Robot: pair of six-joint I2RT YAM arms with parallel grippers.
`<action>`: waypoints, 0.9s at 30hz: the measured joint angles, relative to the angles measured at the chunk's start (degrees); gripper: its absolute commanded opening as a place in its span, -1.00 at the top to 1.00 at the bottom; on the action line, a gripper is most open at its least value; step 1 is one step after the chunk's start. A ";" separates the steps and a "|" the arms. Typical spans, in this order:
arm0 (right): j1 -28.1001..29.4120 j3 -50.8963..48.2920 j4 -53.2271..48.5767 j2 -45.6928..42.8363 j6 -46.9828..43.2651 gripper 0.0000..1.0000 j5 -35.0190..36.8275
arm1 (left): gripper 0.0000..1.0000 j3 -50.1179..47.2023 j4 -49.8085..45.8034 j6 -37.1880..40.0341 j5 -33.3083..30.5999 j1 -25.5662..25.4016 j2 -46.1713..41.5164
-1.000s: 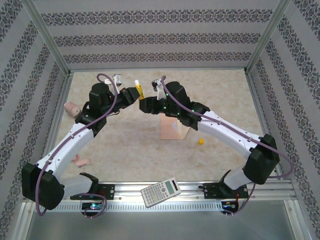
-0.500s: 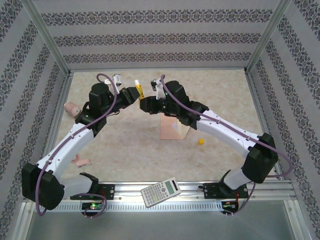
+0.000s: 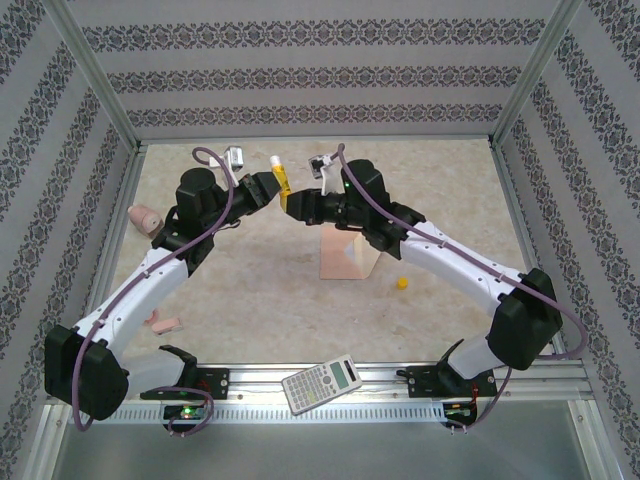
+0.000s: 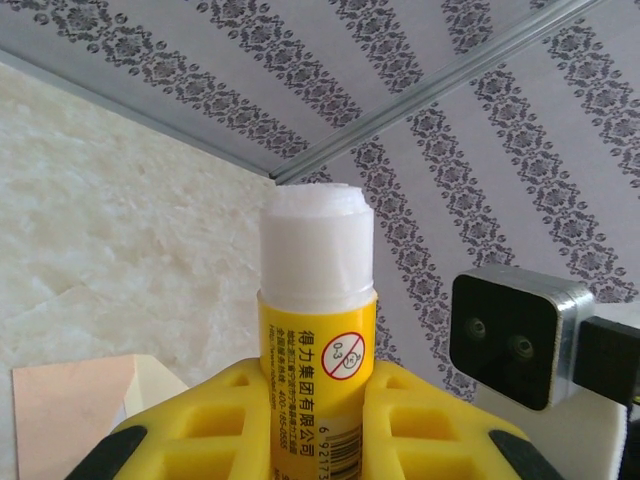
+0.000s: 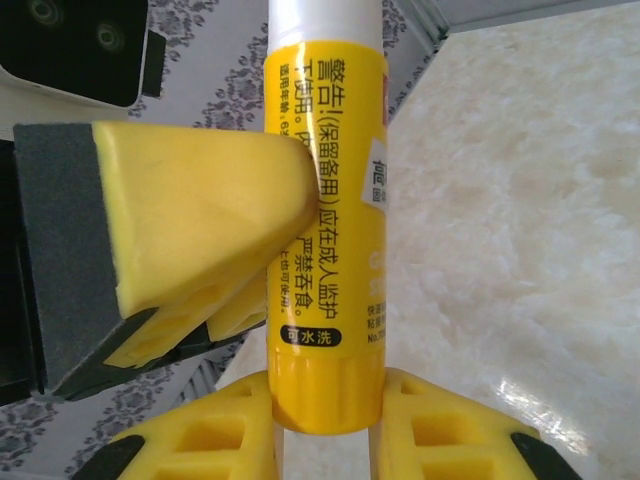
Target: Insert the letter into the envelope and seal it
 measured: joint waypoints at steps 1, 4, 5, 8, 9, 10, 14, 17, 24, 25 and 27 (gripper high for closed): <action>-0.46 -0.24 0.79 -0.04 0.48 0.56 -1.25 | 1.00 0.00 0.44 0.02 0.24 0.00 -0.02; -1.60 -1.40 3.56 -0.33 2.10 0.56 -4.83 | 1.00 0.09 1.57 0.50 1.57 0.02 -0.02; -2.08 -1.95 4.85 -0.46 2.99 0.56 -6.32 | 1.00 0.22 1.90 0.79 2.23 0.07 -0.02; -3.54 -3.80 10.32 -0.85 6.21 0.56 -10.97 | 1.00 0.87 3.04 1.44 4.35 0.15 -0.02; -4.04 -4.31 12.44 -0.87 7.56 0.56 -12.59 | 1.00 1.14 3.61 1.60 5.14 0.28 -0.02; -4.50 -4.70 14.64 -0.87 8.98 0.56 -14.32 | 1.00 1.49 4.37 1.68 6.32 0.50 0.07; -5.62 -4.90 20.57 -1.07 12.41 0.56 -19.26 | 1.00 2.29 9.18 1.57 10.56 1.05 0.24; -5.99 -4.90 23.50 -1.66 13.92 0.56 -21.57 | 1.00 2.36 14.32 0.52 13.97 1.31 0.70; -6.60 -4.90 29.03 -3.02 17.44 0.56 -24.87 | 1.00 2.34 28.44 -5.05 20.24 1.64 3.15; -6.60 -4.90 29.92 -3.10 17.94 0.56 -25.27 | 1.00 2.34 29.97 -5.81 20.87 1.64 3.32; -6.60 -4.87 31.54 -3.26 18.78 0.56 -26.05 | 1.00 2.34 32.87 -7.30 21.77 1.64 3.63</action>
